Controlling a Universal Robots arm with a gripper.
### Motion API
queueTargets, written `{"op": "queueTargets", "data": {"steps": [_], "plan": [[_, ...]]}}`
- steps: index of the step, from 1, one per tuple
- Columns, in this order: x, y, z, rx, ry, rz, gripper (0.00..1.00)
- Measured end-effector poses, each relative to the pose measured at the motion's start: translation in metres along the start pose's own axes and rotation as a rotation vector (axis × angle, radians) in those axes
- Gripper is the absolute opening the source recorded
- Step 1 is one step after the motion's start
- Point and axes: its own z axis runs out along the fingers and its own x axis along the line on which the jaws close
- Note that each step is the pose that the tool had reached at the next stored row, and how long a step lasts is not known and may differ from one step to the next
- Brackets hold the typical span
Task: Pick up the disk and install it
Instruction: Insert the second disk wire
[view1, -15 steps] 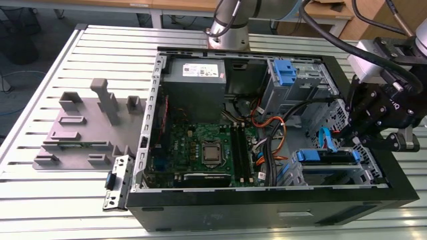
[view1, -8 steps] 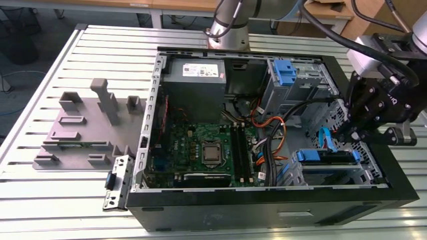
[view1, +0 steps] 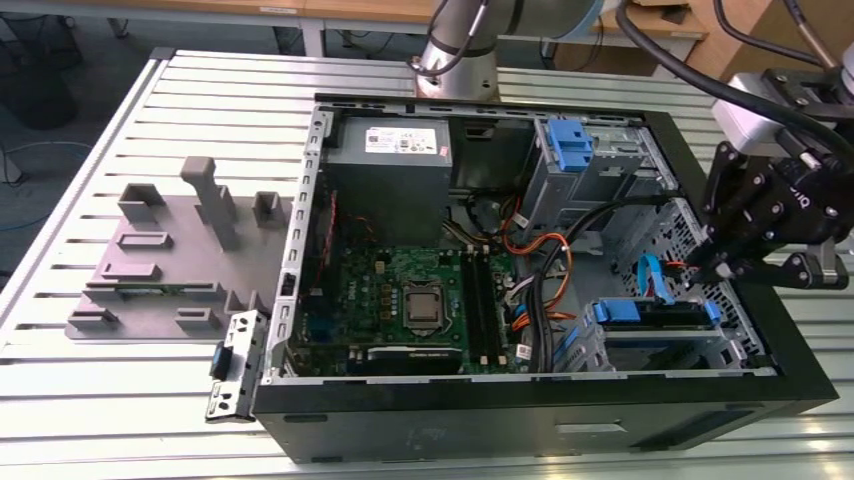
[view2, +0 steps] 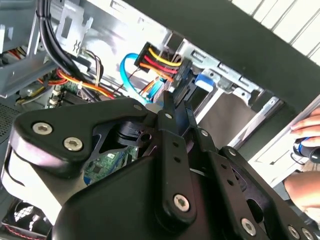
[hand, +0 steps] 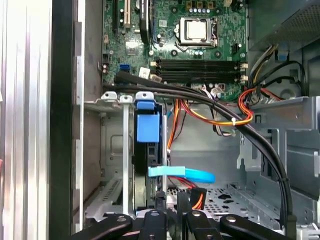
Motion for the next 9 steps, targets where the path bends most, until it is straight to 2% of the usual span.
{"op": "queueTargets", "data": {"steps": [4,9], "plan": [[-0.0004,-0.0058,0.0012,0.0000,0.0002,0.000,0.24],[-0.0010,-0.0103,0.0024,0.0000,0.0003,-0.001,0.24]]}}
